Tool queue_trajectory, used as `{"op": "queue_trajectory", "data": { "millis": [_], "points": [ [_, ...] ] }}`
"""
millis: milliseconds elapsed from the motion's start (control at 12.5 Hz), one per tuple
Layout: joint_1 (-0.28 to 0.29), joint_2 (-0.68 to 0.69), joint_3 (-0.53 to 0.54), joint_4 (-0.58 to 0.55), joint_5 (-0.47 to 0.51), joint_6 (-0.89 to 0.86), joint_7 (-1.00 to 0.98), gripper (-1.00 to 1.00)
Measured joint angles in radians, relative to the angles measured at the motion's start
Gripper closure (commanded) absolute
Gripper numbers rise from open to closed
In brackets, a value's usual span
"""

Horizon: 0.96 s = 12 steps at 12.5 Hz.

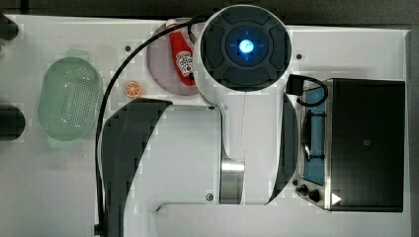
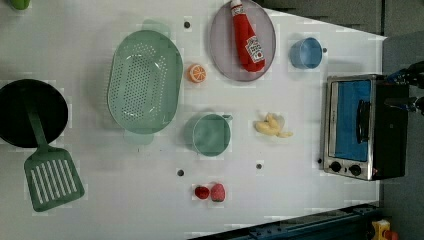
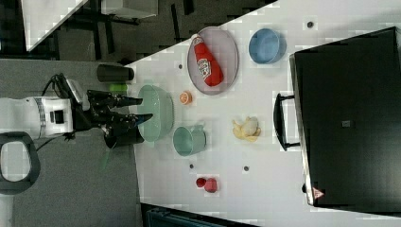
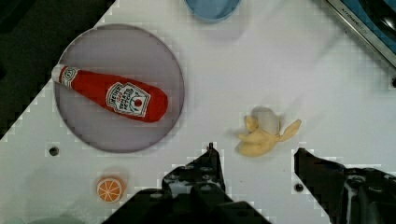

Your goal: Pick Banana and place it in mug.

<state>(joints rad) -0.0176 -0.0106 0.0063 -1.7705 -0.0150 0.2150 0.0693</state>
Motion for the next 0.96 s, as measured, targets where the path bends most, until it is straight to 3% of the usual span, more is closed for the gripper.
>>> {"op": "queue_trajectory", "data": {
  "millis": [240,640,800,960],
  "points": [
    [-0.066,-0.196,0.038,-0.198,0.008,-0.11,-0.007,-0.95],
    [-0.092,-0.35,0.054,-0.241,0.041,-0.057,-0.008,-1.0],
    [-0.099,-0.318,0.055,-0.286,0.033,-0.038,-0.008,-1.0],
    [-0.097,-0.247,0.045,-0.397,0.039,0.152,-0.027,-1.0]
  ]
}}
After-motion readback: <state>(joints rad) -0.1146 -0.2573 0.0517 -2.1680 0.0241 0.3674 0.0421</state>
